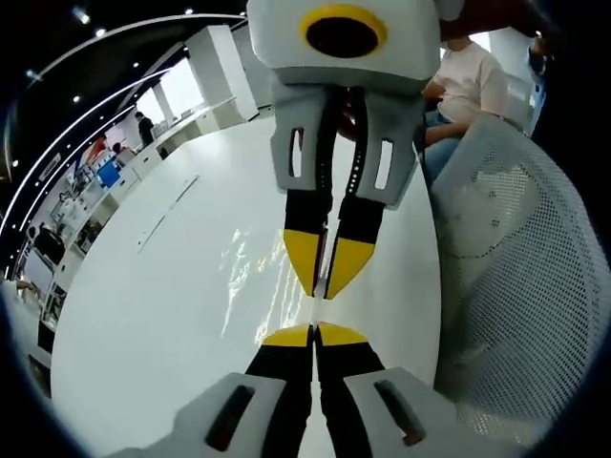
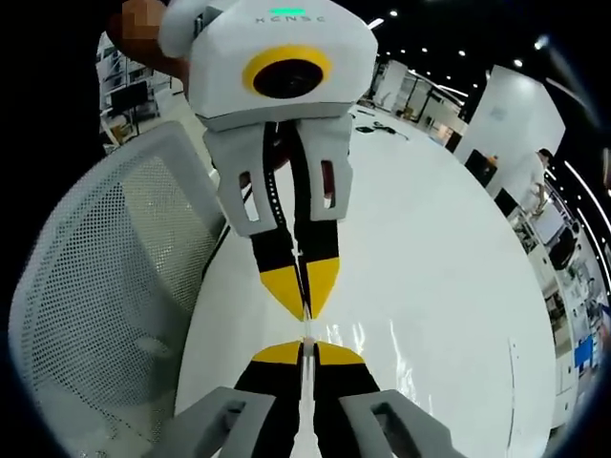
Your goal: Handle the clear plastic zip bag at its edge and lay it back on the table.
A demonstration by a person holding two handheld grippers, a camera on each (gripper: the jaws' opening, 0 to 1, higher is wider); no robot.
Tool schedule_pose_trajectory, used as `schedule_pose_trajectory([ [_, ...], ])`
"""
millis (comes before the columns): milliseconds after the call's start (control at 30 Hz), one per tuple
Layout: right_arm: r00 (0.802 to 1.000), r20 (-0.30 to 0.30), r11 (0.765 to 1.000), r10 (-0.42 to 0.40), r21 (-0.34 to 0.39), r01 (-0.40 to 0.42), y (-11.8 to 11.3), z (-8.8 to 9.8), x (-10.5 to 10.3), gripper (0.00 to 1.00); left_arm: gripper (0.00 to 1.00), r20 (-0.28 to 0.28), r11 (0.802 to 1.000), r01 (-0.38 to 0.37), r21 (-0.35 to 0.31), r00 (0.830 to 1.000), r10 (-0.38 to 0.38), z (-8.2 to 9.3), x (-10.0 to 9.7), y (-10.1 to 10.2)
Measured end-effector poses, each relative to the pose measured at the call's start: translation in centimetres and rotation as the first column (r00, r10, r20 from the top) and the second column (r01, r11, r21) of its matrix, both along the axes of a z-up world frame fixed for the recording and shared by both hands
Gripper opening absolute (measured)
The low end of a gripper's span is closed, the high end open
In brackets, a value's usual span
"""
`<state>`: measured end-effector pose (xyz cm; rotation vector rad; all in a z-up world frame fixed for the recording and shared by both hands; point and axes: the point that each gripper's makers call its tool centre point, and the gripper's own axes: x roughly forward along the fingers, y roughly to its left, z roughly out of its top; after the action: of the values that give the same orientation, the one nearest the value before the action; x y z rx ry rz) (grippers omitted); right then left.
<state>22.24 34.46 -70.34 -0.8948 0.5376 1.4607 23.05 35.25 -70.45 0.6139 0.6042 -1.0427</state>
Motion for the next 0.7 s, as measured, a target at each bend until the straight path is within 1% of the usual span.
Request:
schedule_pose_trajectory([
  [67, 1.0, 0.008, 1.0, 0.005, 0.001, -0.005, 0.0, 0.0, 0.0, 0.0, 0.0, 0.019, 1.0, 0.004, 0.007, 1.0, -0.005, 0.1, 0.2, 0.1],
  [133, 1.0, 0.004, 1.0, 0.004, 0.004, -0.004, 0.0, 0.1, -0.1, 0.0, 0.0, 0.005, 1.0, 0.003, 0.013, 1.0, -0.003, -0.1, 0.1, 0.0],
  [400, 1.0, 0.01, 1.0, 0.018, 0.008, -0.018, 0.6, 0.5, -0.4, 0.0, 0.01, 0.009, 1.0, 0.026, 0.017, 1.0, -0.026, 0.0, 0.1, -0.7],
  [600, 1.0, 0.009, 1.0, 0.02, 0.004, -0.02, 0.4, 0.4, -0.4, 0.0, 0.0, 0.0, 0.999, 0.043, 0.019, 0.999, -0.043, 0.0, 0.0, -0.9],
  [667, 1.0, 0.012, 1.0, 0.026, 0.003, -0.026, 0.3, 0.4, -0.5, 0.0, 0.0, -0.006, 0.999, 0.037, 0.021, 0.999, -0.037, 0.0, -0.2, -1.0],
  [700, 0.999, 0.016, 1.0, 0.029, 0.003, -0.029, 0.3, 0.4, -0.5, 0.0, 0.0, 0.002, 0.999, 0.039, 0.025, 0.999, -0.039, 0.1, -0.2, -1.0],
])
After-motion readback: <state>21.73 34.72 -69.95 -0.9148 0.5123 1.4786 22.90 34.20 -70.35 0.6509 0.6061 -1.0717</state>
